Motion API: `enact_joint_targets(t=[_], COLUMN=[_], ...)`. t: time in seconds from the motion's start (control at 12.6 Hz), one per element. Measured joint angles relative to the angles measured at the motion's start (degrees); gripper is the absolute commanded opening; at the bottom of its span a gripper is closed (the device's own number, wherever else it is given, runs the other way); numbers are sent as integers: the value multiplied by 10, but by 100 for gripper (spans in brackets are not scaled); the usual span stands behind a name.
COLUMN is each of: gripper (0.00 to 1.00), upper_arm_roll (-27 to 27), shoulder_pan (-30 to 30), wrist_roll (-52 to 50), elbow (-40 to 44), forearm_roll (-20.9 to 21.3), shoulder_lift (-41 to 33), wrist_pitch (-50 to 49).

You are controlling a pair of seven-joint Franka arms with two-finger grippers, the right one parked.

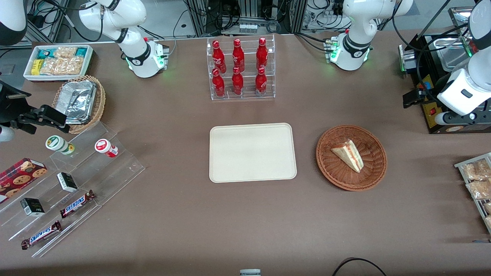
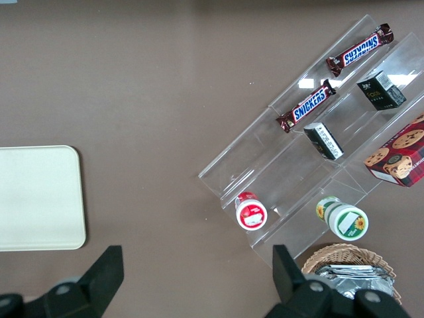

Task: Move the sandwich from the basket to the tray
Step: 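Move the left gripper over the wicker basket and lower toward the sandwich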

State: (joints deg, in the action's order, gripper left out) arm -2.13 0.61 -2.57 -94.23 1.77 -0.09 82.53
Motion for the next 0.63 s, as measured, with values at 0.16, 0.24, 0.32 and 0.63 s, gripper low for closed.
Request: enact_joint_targets(t=[0.16,0.24,0.32,0.63], gripper=[100,100,100,100], upper_arm_roll=[-1,-2,-3,-6], shoulder_pan=[0,1,3,23], wrist_roll=[-2,-6,-9,-15], elbow=[0,-1,-3,-40], forearm_roll=[0,0,0,0], shoulder_lift=[0,1,5,40], wrist_pitch=[0,-1,-1,46])
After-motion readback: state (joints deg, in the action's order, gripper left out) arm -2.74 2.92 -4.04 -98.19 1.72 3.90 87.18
